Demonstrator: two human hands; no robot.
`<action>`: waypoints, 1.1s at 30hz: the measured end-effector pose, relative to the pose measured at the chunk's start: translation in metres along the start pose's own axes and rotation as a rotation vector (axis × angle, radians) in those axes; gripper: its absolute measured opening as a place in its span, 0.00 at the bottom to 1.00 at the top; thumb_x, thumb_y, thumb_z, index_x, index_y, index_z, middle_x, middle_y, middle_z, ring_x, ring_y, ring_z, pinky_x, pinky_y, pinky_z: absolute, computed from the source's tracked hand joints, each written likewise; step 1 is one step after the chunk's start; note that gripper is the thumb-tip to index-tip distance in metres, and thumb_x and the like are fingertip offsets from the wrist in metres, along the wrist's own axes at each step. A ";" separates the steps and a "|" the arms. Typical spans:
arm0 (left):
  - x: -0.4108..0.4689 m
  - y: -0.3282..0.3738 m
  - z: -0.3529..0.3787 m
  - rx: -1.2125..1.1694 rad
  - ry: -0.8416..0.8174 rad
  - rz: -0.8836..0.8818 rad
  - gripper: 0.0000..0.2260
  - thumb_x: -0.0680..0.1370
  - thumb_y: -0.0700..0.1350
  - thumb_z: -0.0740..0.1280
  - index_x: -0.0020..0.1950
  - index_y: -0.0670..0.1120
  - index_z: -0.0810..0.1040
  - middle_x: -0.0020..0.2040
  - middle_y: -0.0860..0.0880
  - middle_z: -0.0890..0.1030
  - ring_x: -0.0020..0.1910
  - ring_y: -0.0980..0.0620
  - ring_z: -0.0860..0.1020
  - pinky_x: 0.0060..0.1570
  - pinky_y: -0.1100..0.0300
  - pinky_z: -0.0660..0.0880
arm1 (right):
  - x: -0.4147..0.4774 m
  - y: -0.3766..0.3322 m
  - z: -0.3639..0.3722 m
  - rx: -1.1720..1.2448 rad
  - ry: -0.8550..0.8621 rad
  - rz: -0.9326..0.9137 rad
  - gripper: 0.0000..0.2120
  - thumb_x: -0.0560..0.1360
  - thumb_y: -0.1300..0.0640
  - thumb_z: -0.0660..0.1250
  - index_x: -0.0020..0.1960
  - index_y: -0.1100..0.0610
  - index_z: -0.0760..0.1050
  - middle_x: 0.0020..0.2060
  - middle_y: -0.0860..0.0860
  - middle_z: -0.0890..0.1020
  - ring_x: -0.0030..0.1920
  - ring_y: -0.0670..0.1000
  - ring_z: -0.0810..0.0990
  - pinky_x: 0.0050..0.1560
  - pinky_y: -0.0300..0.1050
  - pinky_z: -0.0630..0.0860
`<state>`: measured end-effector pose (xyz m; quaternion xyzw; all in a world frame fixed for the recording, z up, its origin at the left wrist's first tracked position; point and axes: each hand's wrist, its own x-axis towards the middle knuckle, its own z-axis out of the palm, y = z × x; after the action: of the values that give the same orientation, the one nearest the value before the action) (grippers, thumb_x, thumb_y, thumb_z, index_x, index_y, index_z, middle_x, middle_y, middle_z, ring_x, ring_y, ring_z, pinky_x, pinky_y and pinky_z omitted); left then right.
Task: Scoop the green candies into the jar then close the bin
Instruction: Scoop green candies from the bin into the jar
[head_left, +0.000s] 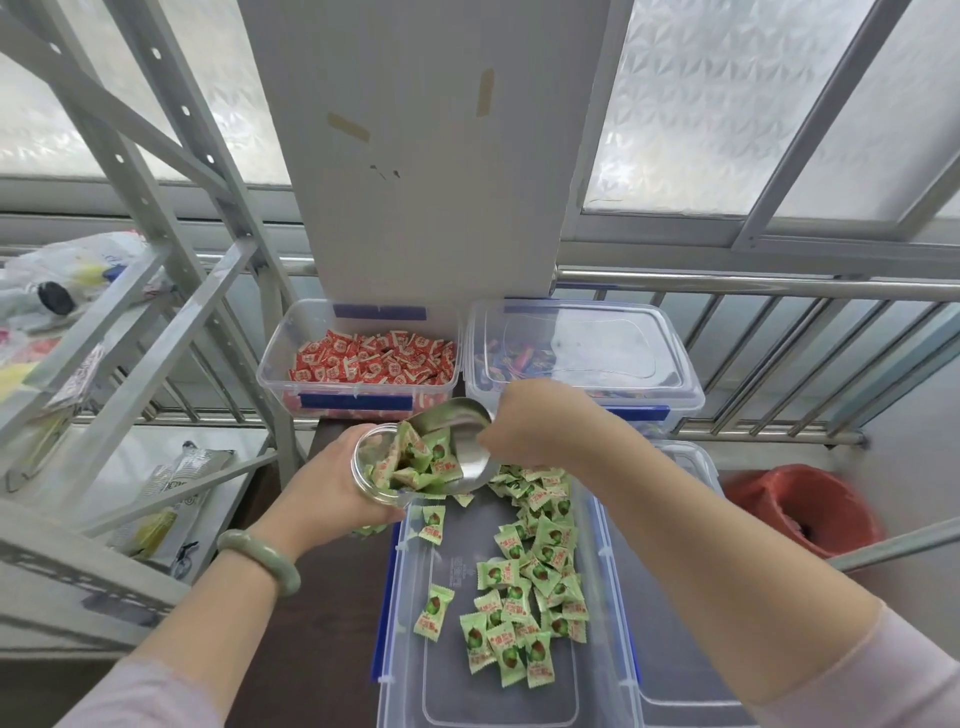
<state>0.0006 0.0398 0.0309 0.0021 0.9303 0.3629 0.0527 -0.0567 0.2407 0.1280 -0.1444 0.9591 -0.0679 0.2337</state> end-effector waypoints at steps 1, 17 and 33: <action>0.000 0.000 0.000 0.000 0.004 -0.006 0.35 0.59 0.50 0.81 0.56 0.66 0.64 0.54 0.66 0.70 0.54 0.58 0.75 0.52 0.62 0.68 | -0.001 -0.007 -0.006 -0.056 -0.007 -0.028 0.14 0.75 0.56 0.58 0.31 0.56 0.63 0.31 0.51 0.70 0.33 0.51 0.71 0.40 0.44 0.73; -0.006 0.004 -0.001 -0.034 0.007 -0.040 0.32 0.61 0.47 0.80 0.52 0.67 0.63 0.51 0.66 0.71 0.53 0.58 0.74 0.49 0.63 0.67 | -0.012 -0.023 -0.023 -0.195 0.045 -0.089 0.14 0.74 0.59 0.59 0.30 0.57 0.63 0.30 0.51 0.68 0.34 0.53 0.70 0.38 0.44 0.69; 0.001 -0.020 0.006 -0.044 0.023 -0.083 0.38 0.59 0.52 0.81 0.61 0.61 0.64 0.61 0.58 0.75 0.58 0.58 0.73 0.55 0.61 0.68 | 0.000 0.062 0.091 -0.129 -0.270 0.174 0.18 0.76 0.68 0.59 0.66 0.62 0.71 0.53 0.61 0.79 0.46 0.59 0.78 0.27 0.45 0.68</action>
<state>0.0010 0.0293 0.0126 -0.0419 0.9220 0.3807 0.0572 -0.0291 0.2935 0.0355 -0.0833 0.9302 0.0341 0.3558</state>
